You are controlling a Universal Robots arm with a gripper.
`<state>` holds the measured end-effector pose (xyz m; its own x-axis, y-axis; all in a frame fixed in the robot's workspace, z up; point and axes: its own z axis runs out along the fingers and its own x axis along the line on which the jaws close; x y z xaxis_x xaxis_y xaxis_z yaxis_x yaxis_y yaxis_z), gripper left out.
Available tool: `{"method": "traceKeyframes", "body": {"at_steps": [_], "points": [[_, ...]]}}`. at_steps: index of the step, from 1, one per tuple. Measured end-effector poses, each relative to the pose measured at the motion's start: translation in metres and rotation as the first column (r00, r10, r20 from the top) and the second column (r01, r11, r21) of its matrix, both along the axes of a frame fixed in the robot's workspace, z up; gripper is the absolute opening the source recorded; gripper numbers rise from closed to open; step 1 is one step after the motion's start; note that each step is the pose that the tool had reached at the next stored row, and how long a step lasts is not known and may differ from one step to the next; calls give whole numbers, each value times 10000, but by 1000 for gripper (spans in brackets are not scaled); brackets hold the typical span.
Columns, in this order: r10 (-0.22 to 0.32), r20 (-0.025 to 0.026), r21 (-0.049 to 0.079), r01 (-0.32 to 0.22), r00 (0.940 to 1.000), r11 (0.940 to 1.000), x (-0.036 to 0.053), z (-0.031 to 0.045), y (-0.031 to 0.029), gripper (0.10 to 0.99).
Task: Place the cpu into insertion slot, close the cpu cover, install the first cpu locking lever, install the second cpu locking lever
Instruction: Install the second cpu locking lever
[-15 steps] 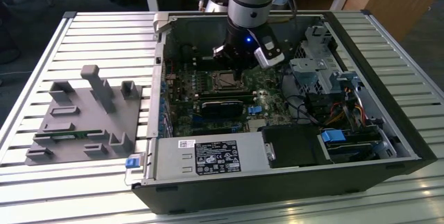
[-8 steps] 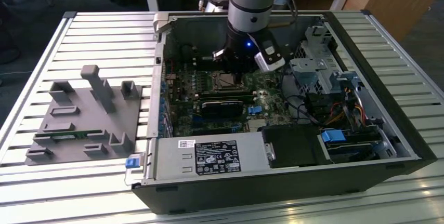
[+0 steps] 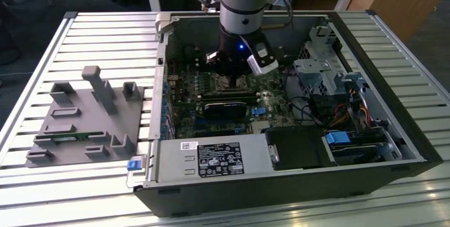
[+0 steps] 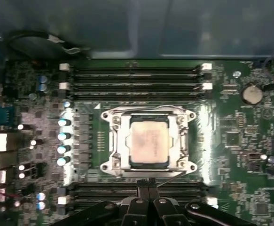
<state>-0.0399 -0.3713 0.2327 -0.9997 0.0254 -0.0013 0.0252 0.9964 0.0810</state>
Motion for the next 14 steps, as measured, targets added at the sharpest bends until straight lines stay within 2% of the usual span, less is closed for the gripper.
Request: {"method": "traceKeyframes", "body": {"at_steps": [3, 6, 7, 11, 14], "points": [[1, -1, 29, -1, 10000, 10000, -37, -1, -24, 106], [0, -2, 267, 0, 10000, 9996, -37, -5, -68, 106], [-1, -2, 307, 1, 10000, 9995, -37, -5, -81, 106], [-4, -3, 353, 4, 10000, 9994, -67, -7, -124, 106], [-2, -1, 381, 2, 10000, 9993, -113, -15, -129, 106]]}}
